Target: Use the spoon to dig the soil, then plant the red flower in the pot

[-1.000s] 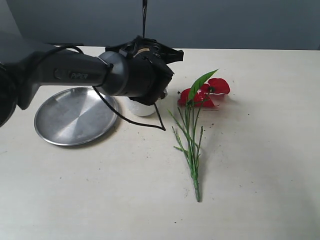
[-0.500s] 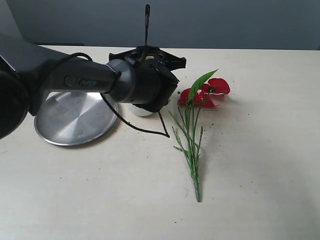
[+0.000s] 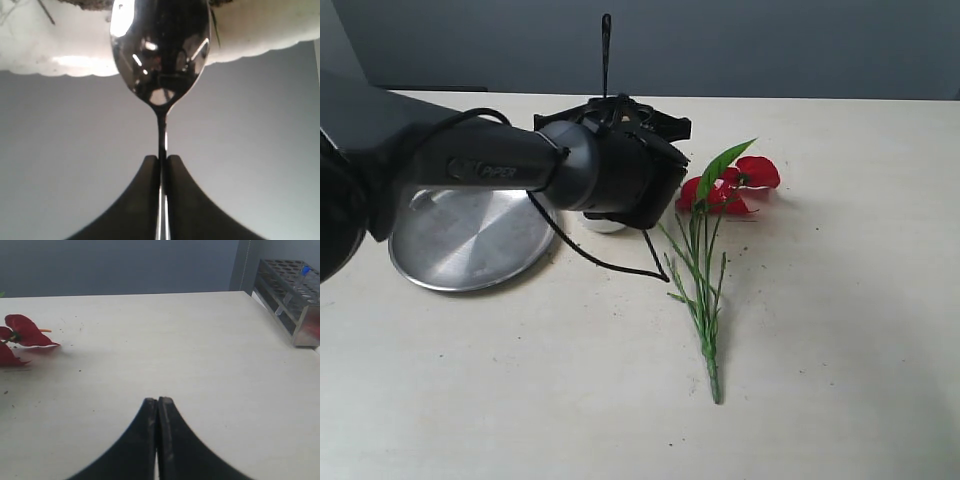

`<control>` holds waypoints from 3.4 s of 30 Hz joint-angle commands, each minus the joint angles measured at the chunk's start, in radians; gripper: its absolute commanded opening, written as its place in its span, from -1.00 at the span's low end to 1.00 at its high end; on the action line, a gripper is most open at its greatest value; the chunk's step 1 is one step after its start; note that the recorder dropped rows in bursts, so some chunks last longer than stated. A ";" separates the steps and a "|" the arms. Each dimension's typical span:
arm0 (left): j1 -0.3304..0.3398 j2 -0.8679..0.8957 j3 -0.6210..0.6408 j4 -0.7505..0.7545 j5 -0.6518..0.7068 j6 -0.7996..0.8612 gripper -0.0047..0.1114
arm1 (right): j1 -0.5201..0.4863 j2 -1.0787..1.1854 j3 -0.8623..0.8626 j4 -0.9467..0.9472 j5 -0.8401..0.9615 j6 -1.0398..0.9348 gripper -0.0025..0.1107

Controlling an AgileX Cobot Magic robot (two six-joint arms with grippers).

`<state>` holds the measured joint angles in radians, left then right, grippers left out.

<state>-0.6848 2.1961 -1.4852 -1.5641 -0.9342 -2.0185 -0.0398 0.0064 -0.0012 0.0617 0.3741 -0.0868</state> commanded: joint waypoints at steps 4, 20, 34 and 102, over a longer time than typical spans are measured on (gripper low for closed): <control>-0.007 -0.040 0.005 -0.020 -0.008 0.019 -0.91 | -0.006 -0.006 0.001 -0.001 -0.012 -0.001 -0.97; 0.007 -0.033 0.005 0.133 -0.035 -0.073 -0.91 | -0.006 -0.006 0.001 -0.001 -0.012 -0.001 -0.97; 0.047 0.000 0.005 0.174 0.024 -0.073 -0.91 | -0.006 -0.006 0.001 -0.001 -0.012 -0.001 -0.97; -0.017 -0.102 0.005 -0.005 0.047 0.175 -0.91 | -0.006 -0.006 0.001 -0.001 -0.012 -0.001 -0.97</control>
<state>-0.6968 2.1063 -1.4831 -1.5702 -0.8992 -1.8502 -0.0398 0.0064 -0.0012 0.0617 0.3741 -0.0868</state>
